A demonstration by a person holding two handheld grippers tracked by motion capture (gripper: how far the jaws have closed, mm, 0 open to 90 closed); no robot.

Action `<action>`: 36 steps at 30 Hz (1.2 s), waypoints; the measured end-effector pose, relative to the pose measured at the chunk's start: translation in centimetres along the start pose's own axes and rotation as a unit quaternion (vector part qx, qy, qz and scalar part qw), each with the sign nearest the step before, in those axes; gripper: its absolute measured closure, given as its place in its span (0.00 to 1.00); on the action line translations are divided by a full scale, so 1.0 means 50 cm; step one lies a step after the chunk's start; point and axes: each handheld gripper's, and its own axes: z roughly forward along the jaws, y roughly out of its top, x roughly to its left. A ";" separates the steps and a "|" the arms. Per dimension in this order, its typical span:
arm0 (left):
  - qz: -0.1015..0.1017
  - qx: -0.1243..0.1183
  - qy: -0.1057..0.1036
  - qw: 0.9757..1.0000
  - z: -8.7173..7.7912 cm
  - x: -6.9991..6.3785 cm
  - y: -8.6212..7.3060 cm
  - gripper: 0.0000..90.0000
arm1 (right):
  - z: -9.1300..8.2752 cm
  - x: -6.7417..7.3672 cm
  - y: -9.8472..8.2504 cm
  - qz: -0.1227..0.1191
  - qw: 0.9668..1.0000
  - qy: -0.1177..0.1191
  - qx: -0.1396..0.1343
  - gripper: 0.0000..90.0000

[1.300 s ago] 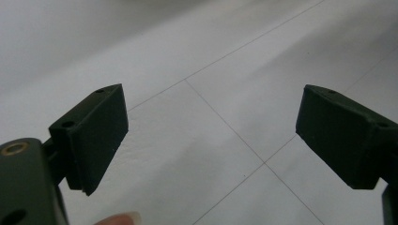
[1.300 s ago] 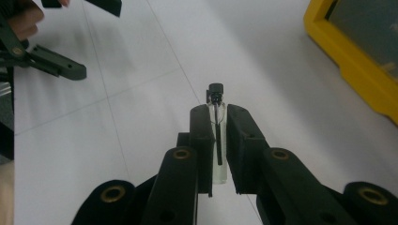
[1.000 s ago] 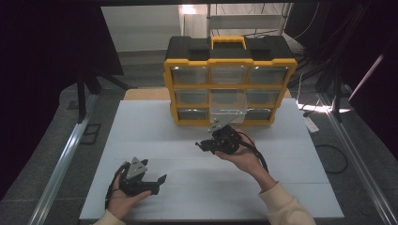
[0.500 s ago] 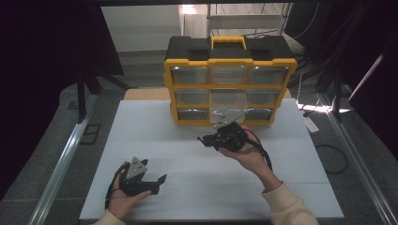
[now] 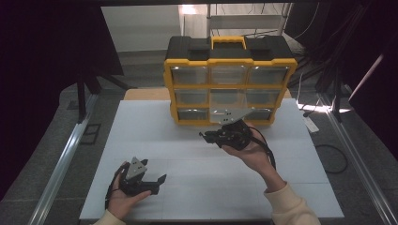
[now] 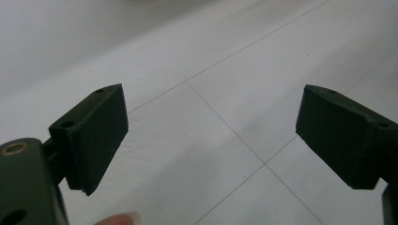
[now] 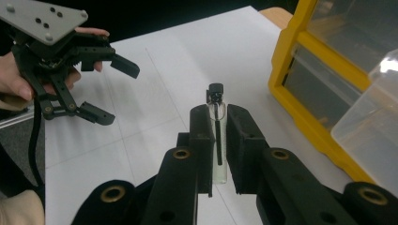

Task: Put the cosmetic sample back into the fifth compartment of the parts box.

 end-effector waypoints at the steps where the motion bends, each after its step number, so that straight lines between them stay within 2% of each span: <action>1: 0.000 0.000 0.000 1.000 0.000 0.000 0.000 0.11 | -0.002 0.000 0.001 0.002 1.000 -0.001 -0.002 0.90; 10: -0.001 0.001 -0.001 1.000 0.001 -0.001 -0.001 0.11 | -0.022 0.002 0.009 0.001 1.000 -0.006 -0.019 0.90; 24: 0.001 0.001 -0.001 1.000 0.001 -0.001 -0.001 0.11 | -0.057 -0.014 0.011 0.013 0.998 -0.033 -0.042 0.90; 36: 0.001 0.001 0.000 1.000 0.001 -0.001 -0.001 0.11 | -0.067 -0.023 0.010 0.017 0.997 -0.049 -0.050 0.90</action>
